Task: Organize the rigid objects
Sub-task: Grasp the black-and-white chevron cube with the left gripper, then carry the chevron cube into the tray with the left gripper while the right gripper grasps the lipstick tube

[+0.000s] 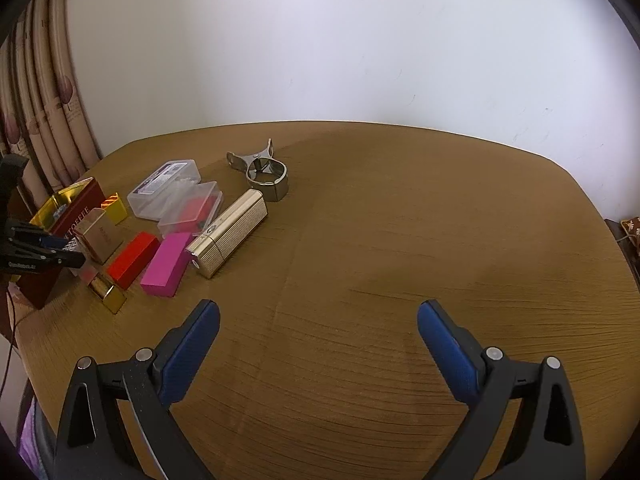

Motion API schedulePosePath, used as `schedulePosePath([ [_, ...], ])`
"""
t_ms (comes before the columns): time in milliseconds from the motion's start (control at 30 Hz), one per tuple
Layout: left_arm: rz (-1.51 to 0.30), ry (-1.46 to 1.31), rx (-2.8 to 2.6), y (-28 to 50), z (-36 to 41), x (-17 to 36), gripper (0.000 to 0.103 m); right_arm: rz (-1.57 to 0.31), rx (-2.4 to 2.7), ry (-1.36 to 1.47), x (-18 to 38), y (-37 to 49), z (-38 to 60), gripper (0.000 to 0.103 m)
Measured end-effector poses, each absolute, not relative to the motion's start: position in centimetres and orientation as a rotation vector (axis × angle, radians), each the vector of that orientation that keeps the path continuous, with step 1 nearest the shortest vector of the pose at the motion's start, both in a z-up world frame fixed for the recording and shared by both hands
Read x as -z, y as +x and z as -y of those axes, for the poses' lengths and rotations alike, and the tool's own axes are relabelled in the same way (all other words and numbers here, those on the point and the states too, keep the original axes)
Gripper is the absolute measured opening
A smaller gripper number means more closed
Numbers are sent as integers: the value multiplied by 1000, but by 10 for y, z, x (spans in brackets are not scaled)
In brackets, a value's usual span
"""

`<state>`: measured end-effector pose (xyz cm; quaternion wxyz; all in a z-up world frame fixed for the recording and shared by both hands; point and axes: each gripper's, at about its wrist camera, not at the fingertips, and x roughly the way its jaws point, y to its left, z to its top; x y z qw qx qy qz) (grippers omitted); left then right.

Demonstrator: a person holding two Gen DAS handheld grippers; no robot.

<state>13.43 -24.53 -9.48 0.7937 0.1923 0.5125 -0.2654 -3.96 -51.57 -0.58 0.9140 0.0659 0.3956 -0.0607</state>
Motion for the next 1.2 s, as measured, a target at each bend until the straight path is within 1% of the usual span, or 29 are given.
schedulePosePath([
  [233, -1062, 327, 606, 125, 228, 80, 30, -821, 126, 134, 7, -39, 516, 99],
  [433, -960, 271, 594, 98, 208, 39, 30, -816, 129, 130, 6, -39, 515, 100],
  [533, -938, 204, 573, 80, 189, 22, 30, -795, 102, 123, 3, -41, 510, 100],
  [667, -935, 79, 541, 54, 157, 10, 30, -784, -105, 99, -13, -37, 478, 100],
  [767, -923, 36, 509, 33, 142, 6, 30, -778, -298, -7, -32, -27, 433, 97],
  [833, -915, 20, 475, 23, 132, 5, 30, -800, -415, -70, -38, -16, 405, 80],
  [867, -910, 16, 456, 17, 127, 5, 30, -821, -465, -108, -39, -8, 390, 76],
  [900, -909, 6, 452, 11, 123, 6, 30, -847, -516, -145, -37, 0, 376, 74],
  [1000, -905, -25, 443, 3, 118, 10, 30, -896, -585, -268, -28, 17, 344, 73],
  [1067, -911, -31, 448, -1, 116, 14, 30, -943, -626, -321, -19, 28, 327, 67],
  [1133, -914, -35, 447, -3, 115, 18, 30, -973, -640, -366, -12, 35, 318, 58],
  [1200, -923, -35, 452, -4, 113, 21, 30, -1009, -654, -432, -4, 43, 306, 52],
])
